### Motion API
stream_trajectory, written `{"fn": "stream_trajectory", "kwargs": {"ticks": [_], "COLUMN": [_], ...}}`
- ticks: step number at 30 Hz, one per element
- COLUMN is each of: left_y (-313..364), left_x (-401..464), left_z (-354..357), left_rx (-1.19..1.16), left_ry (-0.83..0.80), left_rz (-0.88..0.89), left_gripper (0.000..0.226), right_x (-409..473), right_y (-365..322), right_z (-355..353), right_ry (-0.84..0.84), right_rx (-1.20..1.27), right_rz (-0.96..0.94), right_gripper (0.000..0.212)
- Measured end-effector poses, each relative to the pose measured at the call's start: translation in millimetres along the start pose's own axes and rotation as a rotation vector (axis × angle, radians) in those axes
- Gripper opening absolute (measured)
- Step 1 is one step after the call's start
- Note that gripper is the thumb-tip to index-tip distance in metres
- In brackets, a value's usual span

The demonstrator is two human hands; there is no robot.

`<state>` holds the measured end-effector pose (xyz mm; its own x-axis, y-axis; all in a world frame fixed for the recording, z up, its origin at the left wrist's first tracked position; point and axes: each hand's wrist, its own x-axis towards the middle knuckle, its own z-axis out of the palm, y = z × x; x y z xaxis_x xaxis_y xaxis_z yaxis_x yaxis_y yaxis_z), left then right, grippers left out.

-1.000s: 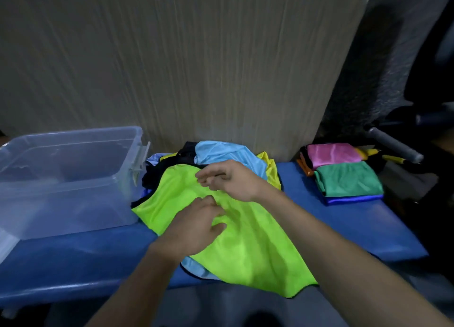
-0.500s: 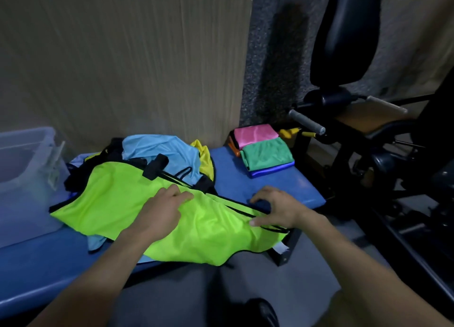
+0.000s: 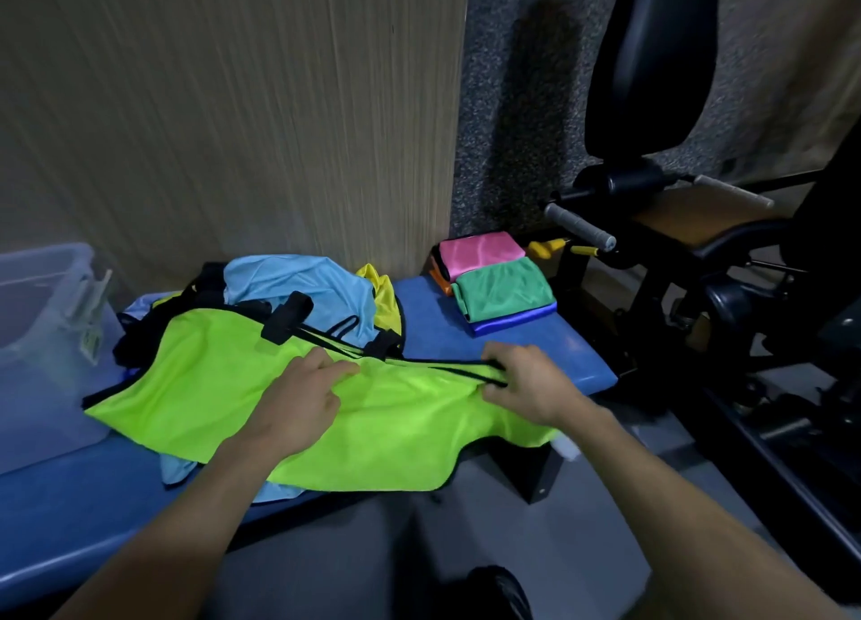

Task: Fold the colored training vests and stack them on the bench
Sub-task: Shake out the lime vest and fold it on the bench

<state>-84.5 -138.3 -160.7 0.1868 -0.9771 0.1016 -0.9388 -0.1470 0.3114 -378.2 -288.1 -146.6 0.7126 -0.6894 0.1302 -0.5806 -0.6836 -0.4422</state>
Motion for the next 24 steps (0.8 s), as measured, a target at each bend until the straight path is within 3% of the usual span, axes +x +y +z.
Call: {"fn": "stream_trajectory", "kwargs": {"ticks": [6,12,17,24], "left_y": [-4.4,-7.1,15.5,72.5], "left_x": [4.1,12.2,17.3,28.4], "left_z": [3.8,-2.3,-7.5,0.7], "left_rx": [0.161,0.267,0.220,0.092], "left_ry": [0.103,0.102,0.117,0.134], "left_rz": [-0.026,-0.090,-0.077,0.163], "left_gripper": [0.051,0.048,0.040,0.026], "right_x": [18.5,11.1,4.2,5.5], "right_y": [46.9,87.7,100.7,108.7], "right_z": [-27.5,-26.8,-28.1,-23.5], "right_ry": [0.326,0.334,0.305,0.381], "right_rx": [0.180,0.230,0.412,0.597], "right_rz": [0.318,0.555,0.647,0.676], "right_gripper": [0.029,0.059,0.048,0.035]}}
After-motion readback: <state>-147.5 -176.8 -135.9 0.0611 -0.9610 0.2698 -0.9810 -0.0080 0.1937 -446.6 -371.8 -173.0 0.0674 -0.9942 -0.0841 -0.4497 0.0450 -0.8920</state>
